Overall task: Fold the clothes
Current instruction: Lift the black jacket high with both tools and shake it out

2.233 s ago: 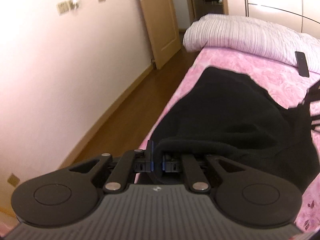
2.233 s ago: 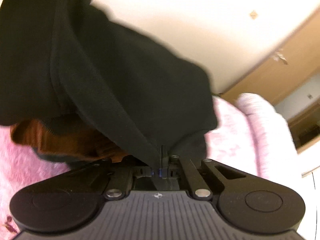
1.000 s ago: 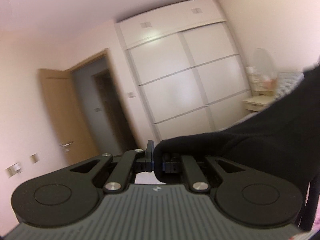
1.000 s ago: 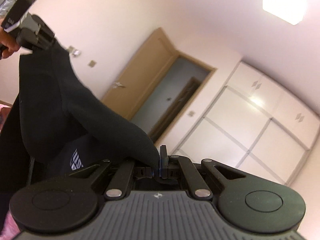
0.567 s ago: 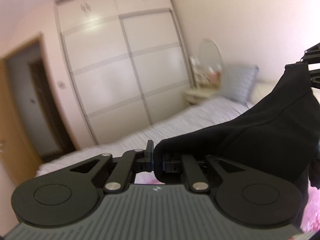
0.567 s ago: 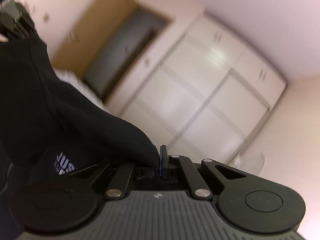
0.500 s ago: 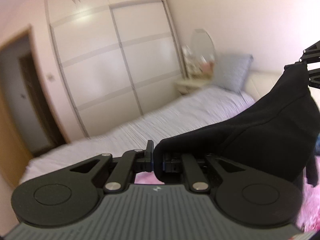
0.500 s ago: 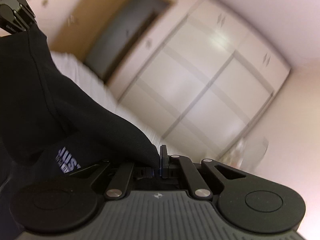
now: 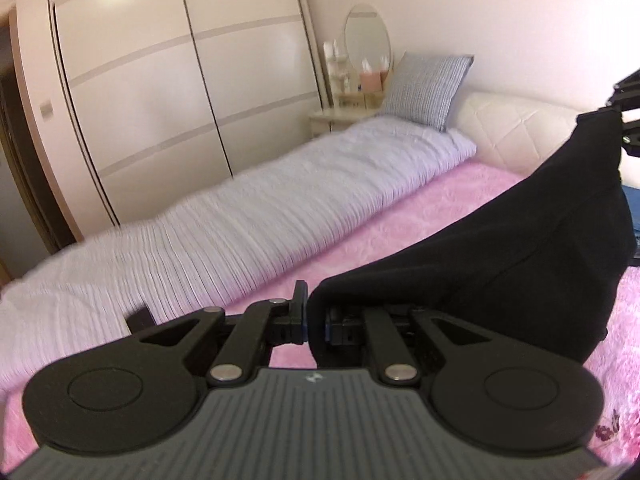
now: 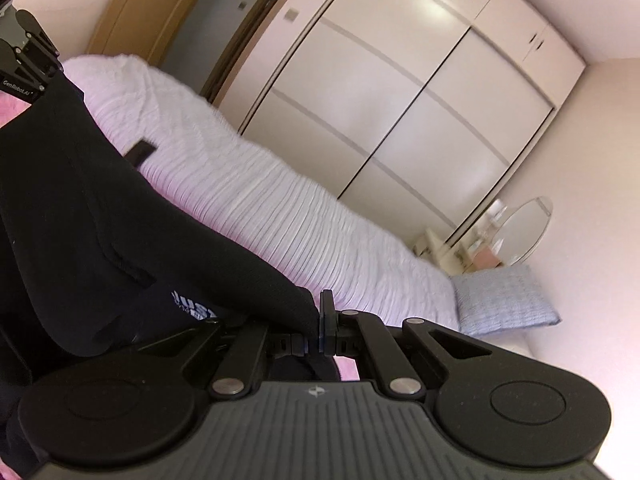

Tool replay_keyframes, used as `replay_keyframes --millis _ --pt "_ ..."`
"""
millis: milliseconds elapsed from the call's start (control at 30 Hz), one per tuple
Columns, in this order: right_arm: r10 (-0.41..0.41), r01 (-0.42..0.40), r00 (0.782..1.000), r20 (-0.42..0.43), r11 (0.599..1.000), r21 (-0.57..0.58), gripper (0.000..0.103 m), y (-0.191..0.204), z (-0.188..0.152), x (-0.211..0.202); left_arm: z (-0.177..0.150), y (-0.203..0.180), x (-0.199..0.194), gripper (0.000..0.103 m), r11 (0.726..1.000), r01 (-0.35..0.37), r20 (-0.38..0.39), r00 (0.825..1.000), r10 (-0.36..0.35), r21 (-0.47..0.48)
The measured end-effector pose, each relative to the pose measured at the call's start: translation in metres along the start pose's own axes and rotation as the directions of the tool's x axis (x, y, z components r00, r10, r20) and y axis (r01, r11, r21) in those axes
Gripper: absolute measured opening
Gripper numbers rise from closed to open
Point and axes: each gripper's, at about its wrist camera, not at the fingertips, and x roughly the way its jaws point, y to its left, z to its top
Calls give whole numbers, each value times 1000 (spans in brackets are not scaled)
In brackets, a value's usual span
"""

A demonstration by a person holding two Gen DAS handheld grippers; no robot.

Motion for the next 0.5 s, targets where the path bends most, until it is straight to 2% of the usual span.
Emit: replay_keyframes --millis 100,267,400,500 --pt "-9 8 998 56 1000 10 0 -10 8 -33 18 -12 -43 7 999 -37 56 998 35 32" --pt "13 -12 985 172 1000 -8 0 -33 11 -117 42 -50 -127 7 989 -140 117 984 134 44" --pt "44 -39 954 296 999 -21 0 -53 0 -195 58 -100 -206 7 965 -258 148 957 250 39" --pt "69 -61 931 358 998 -32 0 -73 -8 -261 74 -136 -264 7 949 -313 166 938 304 27"
